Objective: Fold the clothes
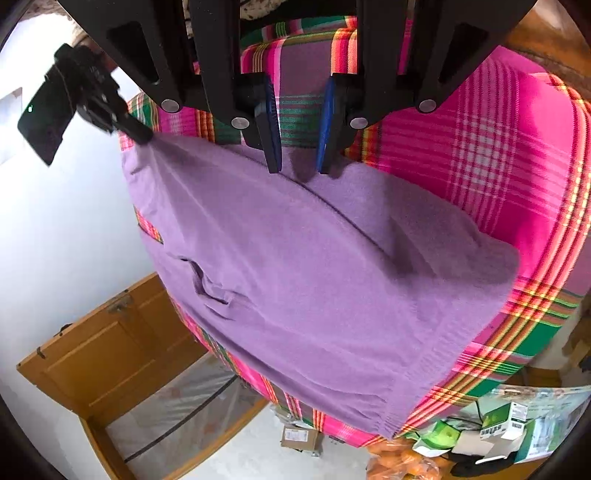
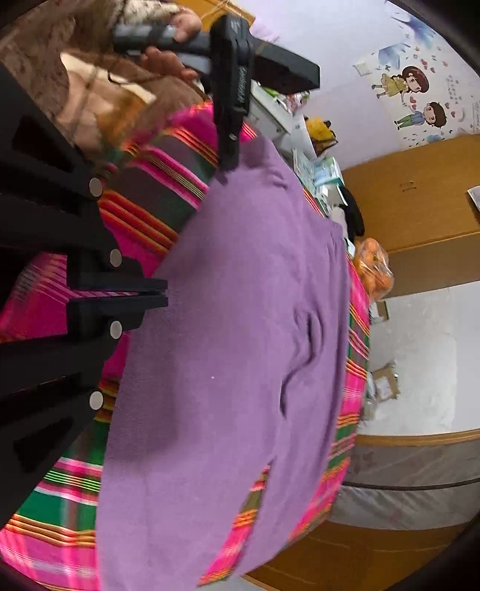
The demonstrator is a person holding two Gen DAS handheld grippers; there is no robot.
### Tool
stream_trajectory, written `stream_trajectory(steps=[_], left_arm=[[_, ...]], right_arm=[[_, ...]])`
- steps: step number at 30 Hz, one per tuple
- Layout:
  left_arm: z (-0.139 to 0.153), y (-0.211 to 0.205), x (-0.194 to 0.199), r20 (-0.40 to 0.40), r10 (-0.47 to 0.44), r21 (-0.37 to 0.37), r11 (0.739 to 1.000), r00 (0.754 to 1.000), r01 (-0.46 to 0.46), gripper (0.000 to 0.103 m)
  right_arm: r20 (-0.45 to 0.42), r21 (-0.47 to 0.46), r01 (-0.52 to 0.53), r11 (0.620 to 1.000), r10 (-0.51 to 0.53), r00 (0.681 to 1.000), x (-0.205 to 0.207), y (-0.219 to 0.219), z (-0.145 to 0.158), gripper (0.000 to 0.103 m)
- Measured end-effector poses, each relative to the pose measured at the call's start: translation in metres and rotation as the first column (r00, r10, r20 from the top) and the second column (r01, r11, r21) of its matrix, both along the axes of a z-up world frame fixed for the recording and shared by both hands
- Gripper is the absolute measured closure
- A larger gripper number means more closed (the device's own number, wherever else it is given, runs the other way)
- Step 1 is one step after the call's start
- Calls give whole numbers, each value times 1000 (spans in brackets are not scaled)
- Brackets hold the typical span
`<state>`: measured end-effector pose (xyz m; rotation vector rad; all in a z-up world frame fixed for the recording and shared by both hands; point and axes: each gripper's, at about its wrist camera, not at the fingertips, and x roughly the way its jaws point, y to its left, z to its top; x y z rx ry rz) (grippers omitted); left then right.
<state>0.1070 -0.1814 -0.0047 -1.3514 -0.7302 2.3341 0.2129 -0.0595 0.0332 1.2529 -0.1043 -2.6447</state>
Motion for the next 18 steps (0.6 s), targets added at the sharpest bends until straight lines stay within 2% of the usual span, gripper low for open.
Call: stream_trajectory(steps=[2, 5, 10, 13, 16, 18], left_arm=[[0, -5, 0, -1, 21, 0, 1000, 1000, -21, 83], [0, -14, -1, 15, 64, 1, 998, 998, -65, 83], [5, -31, -4, 9, 123, -1, 992, 992, -123, 72], [10, -44, -7, 5, 176, 4, 984, 984, -176, 71], [12, -60, -9, 9, 244, 12, 970, 970, -244, 70], [13, -68, -9, 14, 270, 9, 963, 963, -270, 70]], right_arm=[[50, -16, -3, 1000, 3, 999, 1, 2, -9, 102], [77, -10, -9, 1000, 10, 997, -2, 2, -16, 102], [108, -1, -49, 999, 49, 993, -5, 0, -16, 102], [75, -49, -76, 996, 80, 994, -3, 1, -3, 101], [23, -50, -97, 994, 98, 995, -8, -4, 5, 101], [17, -53, -120, 991, 121, 992, -18, -12, 4, 101]])
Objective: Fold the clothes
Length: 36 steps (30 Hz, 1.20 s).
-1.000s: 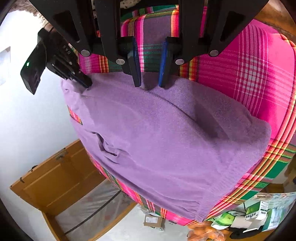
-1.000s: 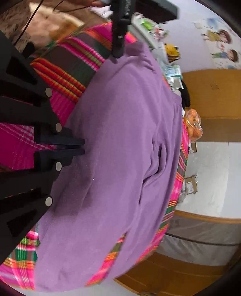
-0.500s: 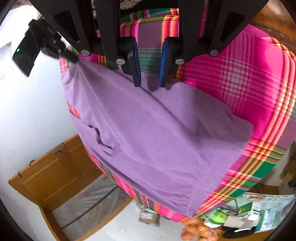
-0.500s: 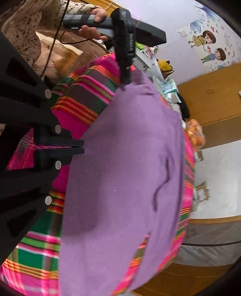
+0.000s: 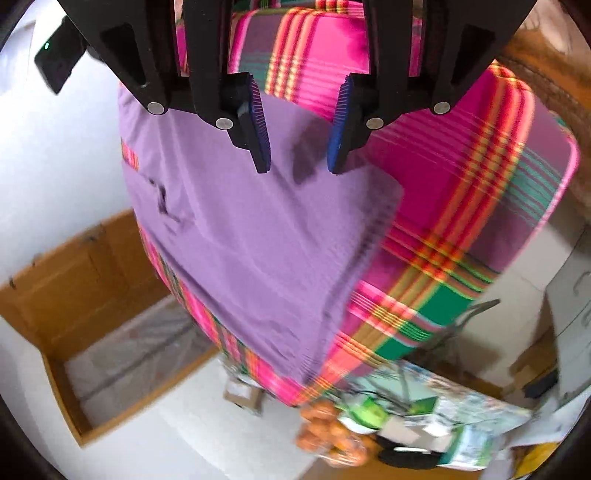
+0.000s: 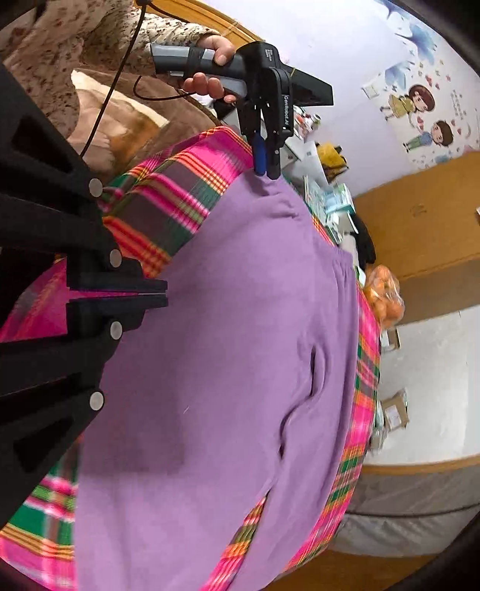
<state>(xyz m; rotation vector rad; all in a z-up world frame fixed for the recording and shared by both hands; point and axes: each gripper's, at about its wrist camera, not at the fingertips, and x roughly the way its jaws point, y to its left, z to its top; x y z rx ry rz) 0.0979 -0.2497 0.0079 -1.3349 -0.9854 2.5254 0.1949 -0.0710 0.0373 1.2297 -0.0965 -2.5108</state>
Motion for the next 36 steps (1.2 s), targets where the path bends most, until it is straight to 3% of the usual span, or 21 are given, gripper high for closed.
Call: stream_trajectory(steps=[5, 9, 11, 15, 21, 23, 24, 25, 33, 36], left_arm=[[8, -18, 5, -7, 91, -66, 994, 996, -91, 69], [3, -23, 1, 18, 96, -54, 994, 995, -95, 66], [-3, -22, -2, 46, 84, -61, 995, 995, -81, 65], [-9, -20, -4, 54, 79, -68, 995, 995, -75, 65], [-10, -17, -7, 47, 78, -82, 994, 996, -74, 65], [-10, -17, -7, 42, 83, -82, 994, 996, -79, 65], [-10, -17, -8, 38, 85, -81, 993, 996, -81, 65], [-10, -17, -9, 34, 87, -80, 993, 996, -84, 65], [-10, -17, -9, 19, 82, -86, 993, 996, -81, 65], [-11, -17, -9, 10, 84, -89, 993, 996, -83, 65]], right_arm=[[-23, 14, -76, 997, 77, 997, -24, -29, -4, 98], [-43, 61, -60, 996, 63, 997, -44, -31, -8, 97], [-60, 104, -14, 994, 20, 998, -59, -20, -5, 95], [-27, 135, 85, 987, -82, 996, -88, 16, -8, 71], [37, 137, 138, 981, -144, 989, -109, 39, -28, 68], [10, 142, 124, 982, -127, 992, -107, 32, -28, 68], [-1, 169, 116, 979, -118, 993, -107, 27, -29, 80], [-10, 190, 110, 976, -110, 994, -107, 24, -29, 99], [-100, 180, 178, 967, -162, 982, -120, 42, 0, 100], [-90, 172, 197, 965, -183, 979, -132, 48, 2, 100]])
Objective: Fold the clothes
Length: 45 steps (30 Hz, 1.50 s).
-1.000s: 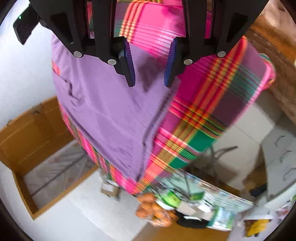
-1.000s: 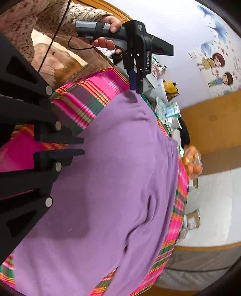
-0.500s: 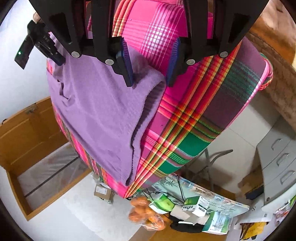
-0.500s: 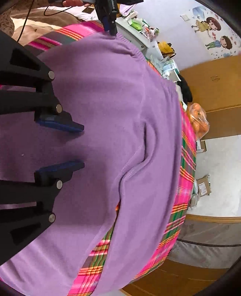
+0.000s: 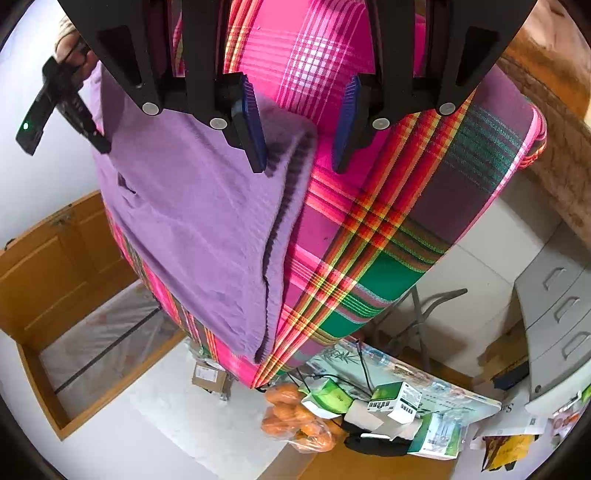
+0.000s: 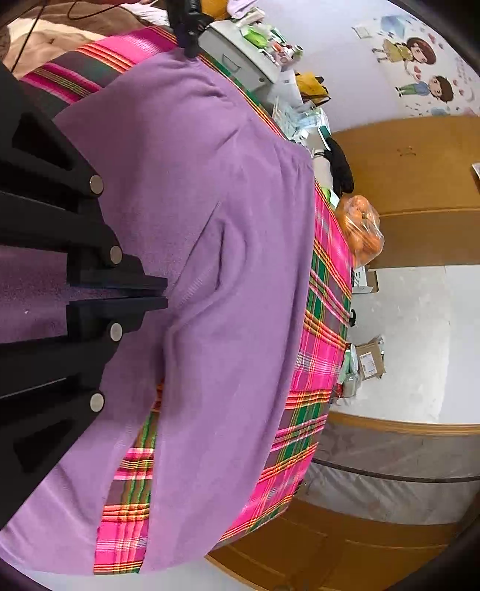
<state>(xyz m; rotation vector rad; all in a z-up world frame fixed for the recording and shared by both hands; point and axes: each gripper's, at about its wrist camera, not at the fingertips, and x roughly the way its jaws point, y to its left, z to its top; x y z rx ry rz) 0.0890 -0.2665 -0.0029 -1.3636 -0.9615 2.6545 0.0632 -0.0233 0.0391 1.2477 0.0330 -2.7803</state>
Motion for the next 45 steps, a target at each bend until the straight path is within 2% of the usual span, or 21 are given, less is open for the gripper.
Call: stream_trajectory(steps=[2, 4, 6, 11, 15, 17, 22, 23, 25, 26, 28, 29, 32, 34, 37, 41, 44, 45], left_arm=[[0, 0, -1, 5, 5, 4, 1000, 1000, -5, 65], [0, -1, -1, 11, 10, 9, 1000, 1000, -10, 65], [0, -2, -1, 28, 25, 36, 999, 999, -26, 65], [-9, -9, 3, 31, 21, 209, 978, 999, -27, 65], [-17, -18, 10, 42, 90, 318, 943, 995, -98, 65], [-18, -18, 10, 57, 103, 344, 932, 993, -116, 65], [-16, -11, 7, 67, 94, 339, 934, 993, -111, 67], [-16, -9, 6, 73, 86, 329, 939, 994, -106, 76], [-17, -9, 5, 77, 82, 315, 944, 994, -103, 82], [-16, -10, 6, 72, 89, 314, 943, 993, -107, 95], [-8, -17, 9, 44, 120, 292, 948, 992, -128, 97], [-3, -22, 11, 23, 143, 279, 950, 990, -143, 101], [12, -35, 18, -25, 180, 259, 951, 983, -168, 101], [17, -39, 21, -38, 189, 233, 957, 981, -176, 101], [13, -37, 21, -22, 184, 232, 957, 983, -174, 101], [1, -43, 23, 13, 202, 242, 950, 979, -199, 101], [3, -51, 30, 10, 242, 191, 952, 970, -239, 103], [4, -54, 32, 5, 252, 183, 951, 968, -249, 103]], right_arm=[[65, -31, -4, 1000, 6, 998, -5, 4, -9, 100], [89, -6, -33, 999, 34, 995, -4, 1, -13, 99], [99, -27, -30, 999, 32, 995, -4, 5, -15, 99], [100, -51, -6, 999, 11, 995, -5, 6, -22, 98], [99, -73, 12, 997, -5, 995, -6, 7, -25, 98], [100, -75, 10, 997, -3, 995, -8, 7, -25, 98], [96, -72, 5, 997, 2, 995, -9, 5, -23, 98], [93, -71, 2, 997, 4, 996, -8, 5, -23, 98], [82, -70, -3, 998, 9, 997, -7, 5, -20, 99], [75, -70, -5, 998, 11, 997, -6, 5, -18, 99], [53, -81, -8, 997, 12, 999, -3, 6, -10, 99], [42, -88, -9, 996, 13, 999, -2, 7, -6, 99], [8, -90, -15, 996, 16, 1000, -1, 5, 8, 103], [-27, -58, -7, 998, 6, 1000, -1, 3, 18, 103], [-48, -41, -5, 999, 3, 999, -6, 2, 29, 103], [36, -41, -9, 999, 10, 999, -17, 8, 10, 102], [95, -75, -14, 997, 21, 995, -20, 22, -6, 101], [109, -94, -12, 996, 22, 994, -20, 26, -10, 96]])
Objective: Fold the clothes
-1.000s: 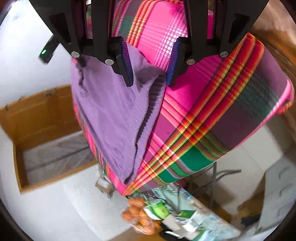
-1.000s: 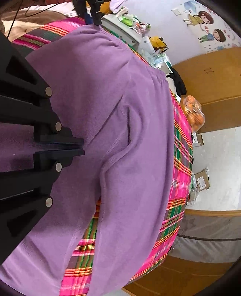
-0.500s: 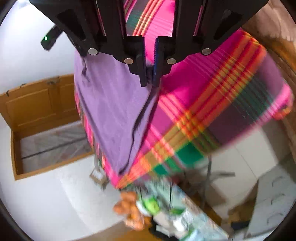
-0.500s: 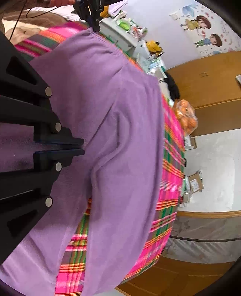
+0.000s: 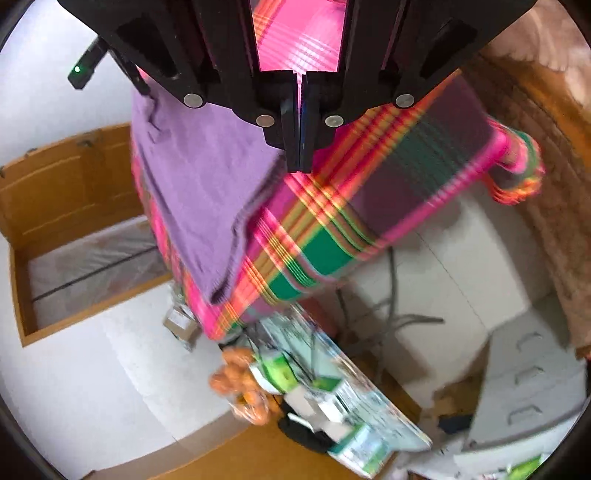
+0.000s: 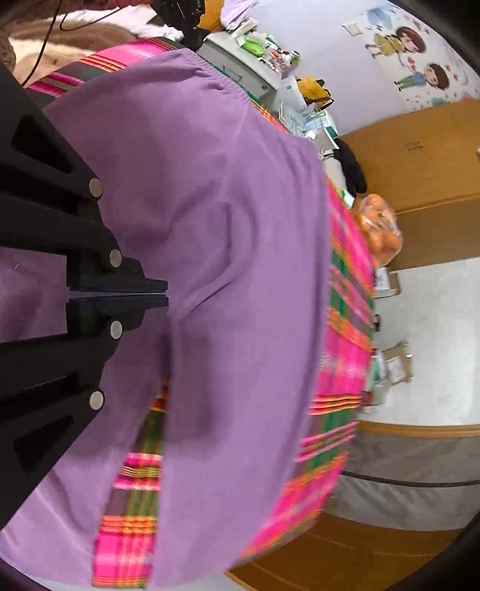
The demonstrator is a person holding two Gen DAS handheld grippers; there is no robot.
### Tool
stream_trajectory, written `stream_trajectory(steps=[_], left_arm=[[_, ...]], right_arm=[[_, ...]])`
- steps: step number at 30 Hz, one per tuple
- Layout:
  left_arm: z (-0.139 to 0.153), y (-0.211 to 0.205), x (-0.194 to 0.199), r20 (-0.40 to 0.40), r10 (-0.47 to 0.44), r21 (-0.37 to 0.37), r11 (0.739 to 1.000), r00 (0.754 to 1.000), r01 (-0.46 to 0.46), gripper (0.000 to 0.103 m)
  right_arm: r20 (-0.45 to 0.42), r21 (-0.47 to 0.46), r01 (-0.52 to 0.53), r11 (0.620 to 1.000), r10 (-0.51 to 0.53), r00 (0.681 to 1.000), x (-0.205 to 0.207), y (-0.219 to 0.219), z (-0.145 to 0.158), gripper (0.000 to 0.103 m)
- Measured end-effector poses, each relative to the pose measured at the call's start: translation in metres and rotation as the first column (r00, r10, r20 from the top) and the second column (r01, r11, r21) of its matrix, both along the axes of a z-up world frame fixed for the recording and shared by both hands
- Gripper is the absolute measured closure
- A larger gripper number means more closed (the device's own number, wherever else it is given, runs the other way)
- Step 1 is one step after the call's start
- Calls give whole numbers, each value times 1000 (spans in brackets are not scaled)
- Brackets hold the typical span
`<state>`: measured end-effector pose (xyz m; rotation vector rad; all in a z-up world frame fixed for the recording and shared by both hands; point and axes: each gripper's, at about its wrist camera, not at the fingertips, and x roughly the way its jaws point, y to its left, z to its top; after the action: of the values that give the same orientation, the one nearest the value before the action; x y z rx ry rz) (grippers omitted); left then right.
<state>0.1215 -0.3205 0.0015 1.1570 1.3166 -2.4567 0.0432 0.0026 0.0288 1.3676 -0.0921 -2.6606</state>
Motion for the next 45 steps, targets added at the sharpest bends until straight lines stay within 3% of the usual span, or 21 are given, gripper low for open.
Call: stream_trajectory(steps=[3, 9, 10, 14, 15, 17, 18, 23, 29, 38, 41, 45], left_arm=[[0, -2, 2, -5, -16, 21, 1000, 1000, 16, 103], [5, 33, -10, -49, -165, 15, 986, 985, 166, 103], [4, 41, -14, -49, -202, 7, 979, 978, 203, 103], [-7, 60, -24, -9, -278, 19, 960, 961, 278, 103], [-9, 60, -24, 3, -277, 22, 961, 961, 277, 103], [-15, 60, -24, 25, -276, 26, 961, 961, 276, 103], [-18, 59, -24, 36, -276, 28, 961, 961, 275, 101], [-23, 57, -23, 44, -278, 42, 960, 960, 276, 101], [-26, 52, -24, 38, -282, 59, 958, 959, 279, 101], [-28, 52, -27, 48, -288, 82, 955, 956, 284, 101], [-25, 50, -29, 65, -289, 76, 956, 955, 284, 101], [-13, 45, -31, 55, -259, 49, 965, 964, 256, 101]], right_arm=[[21, -59, -30, 998, 31, 999, 0, 5, -8, 88], [29, -17, -55, 998, 56, 998, -7, -1, -13, 75], [42, -16, -73, 997, 74, 996, -8, -3, -15, 68], [27, 66, -120, 991, 118, 993, -5, -16, -20, 63], [20, 80, -126, 989, 125, 992, -4, -20, -21, 63], [7, 109, -139, 984, 139, 990, -3, -26, -23, 74], [2, 121, -147, 982, 148, 989, -2, -29, -24, 101], [-31, 202, -143, 969, 152, 988, -3, -38, -18, 100], [-118, 213, -45, 976, 71, 990, -14, -27, 3, 102], [-3, 158, -108, 982, 110, 994, -25, -23, -16, 101], [9, 96, -74, 993, 73, 997, -27, 2, -4, 100], [1, 96, -34, 995, 34, 999, -30, 23, 9, 97]])
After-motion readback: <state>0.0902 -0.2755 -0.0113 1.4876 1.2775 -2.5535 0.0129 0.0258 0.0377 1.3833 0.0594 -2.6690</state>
